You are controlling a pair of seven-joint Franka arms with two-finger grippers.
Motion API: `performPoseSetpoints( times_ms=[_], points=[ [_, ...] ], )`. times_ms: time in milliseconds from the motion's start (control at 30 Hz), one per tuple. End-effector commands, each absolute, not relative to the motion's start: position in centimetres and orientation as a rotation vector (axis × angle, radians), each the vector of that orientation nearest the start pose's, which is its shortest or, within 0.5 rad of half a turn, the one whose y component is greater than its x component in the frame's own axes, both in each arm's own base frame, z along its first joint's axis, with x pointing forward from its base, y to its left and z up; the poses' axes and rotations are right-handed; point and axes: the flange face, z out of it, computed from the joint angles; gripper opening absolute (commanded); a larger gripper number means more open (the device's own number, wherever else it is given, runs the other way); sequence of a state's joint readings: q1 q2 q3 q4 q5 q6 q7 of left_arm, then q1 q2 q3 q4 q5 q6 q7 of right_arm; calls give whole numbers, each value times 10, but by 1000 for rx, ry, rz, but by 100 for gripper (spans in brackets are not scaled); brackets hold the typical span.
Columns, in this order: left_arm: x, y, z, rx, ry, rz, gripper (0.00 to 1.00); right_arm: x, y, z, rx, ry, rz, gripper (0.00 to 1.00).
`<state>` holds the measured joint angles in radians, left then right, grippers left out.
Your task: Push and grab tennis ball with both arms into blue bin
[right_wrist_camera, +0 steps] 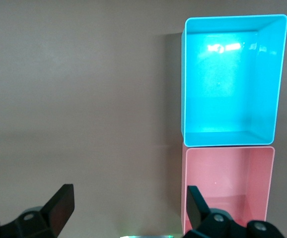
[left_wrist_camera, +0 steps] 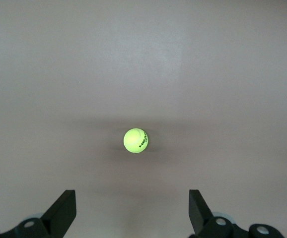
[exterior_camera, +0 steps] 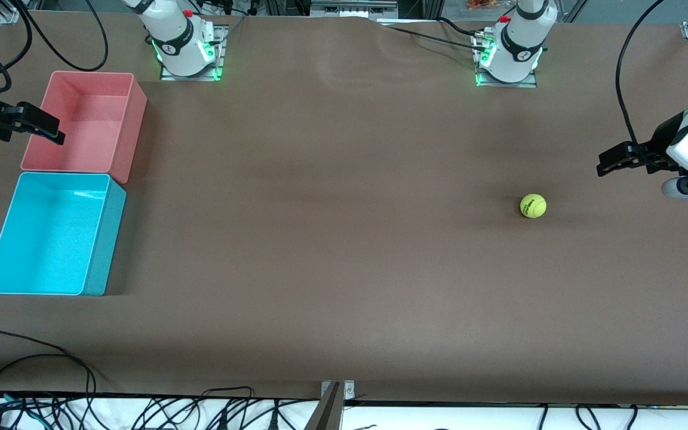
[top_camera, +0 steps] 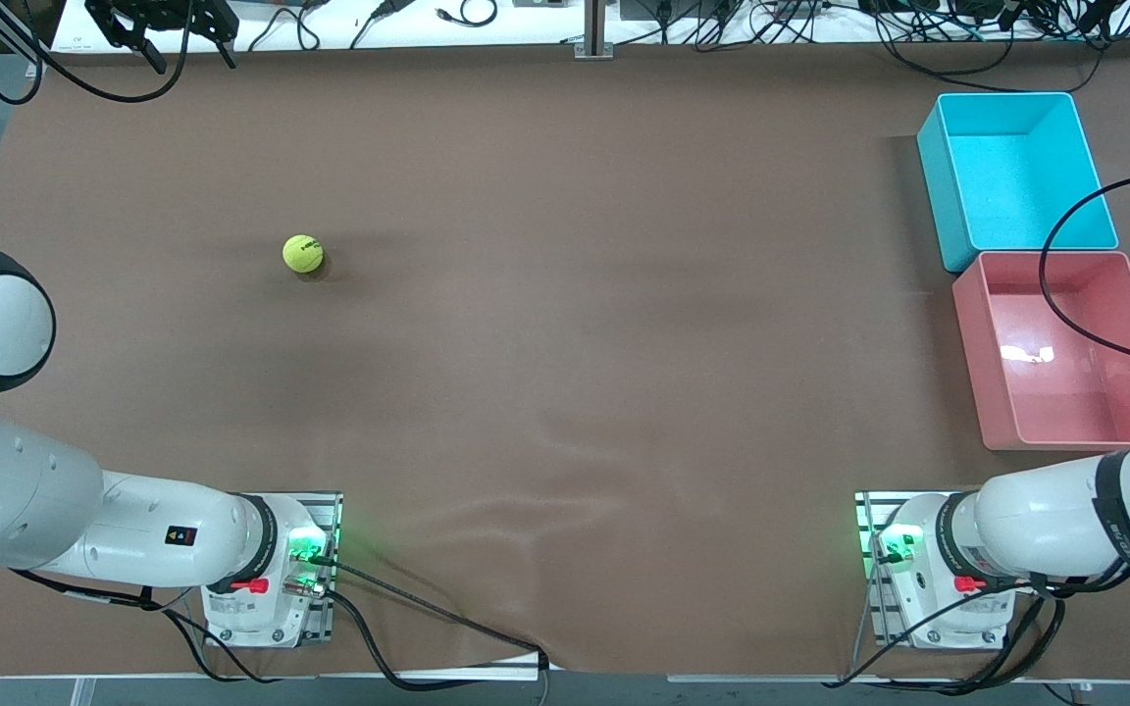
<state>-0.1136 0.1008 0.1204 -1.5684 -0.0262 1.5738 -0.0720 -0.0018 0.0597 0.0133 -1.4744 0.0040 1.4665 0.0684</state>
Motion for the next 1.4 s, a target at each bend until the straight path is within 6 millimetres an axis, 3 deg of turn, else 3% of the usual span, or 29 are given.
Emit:
performPoseSetpoints(
  times_ms=[0, 333, 667, 1367],
  points=[
    [576, -1, 572, -3150, -92, 152, 100, 559, 8, 636, -3149, 103, 110, 100],
    [575, -1, 571, -3106, -73, 153, 100, 556, 8, 639, -3144, 85, 123, 100],
    [576, -1, 571, -3107, -73, 151, 100, 556, 24, 642, -3150, 52, 105, 100],
    [575, -1, 571, -3106, -73, 153, 100, 556, 24, 642, -3150, 50, 105, 100]
  ],
)
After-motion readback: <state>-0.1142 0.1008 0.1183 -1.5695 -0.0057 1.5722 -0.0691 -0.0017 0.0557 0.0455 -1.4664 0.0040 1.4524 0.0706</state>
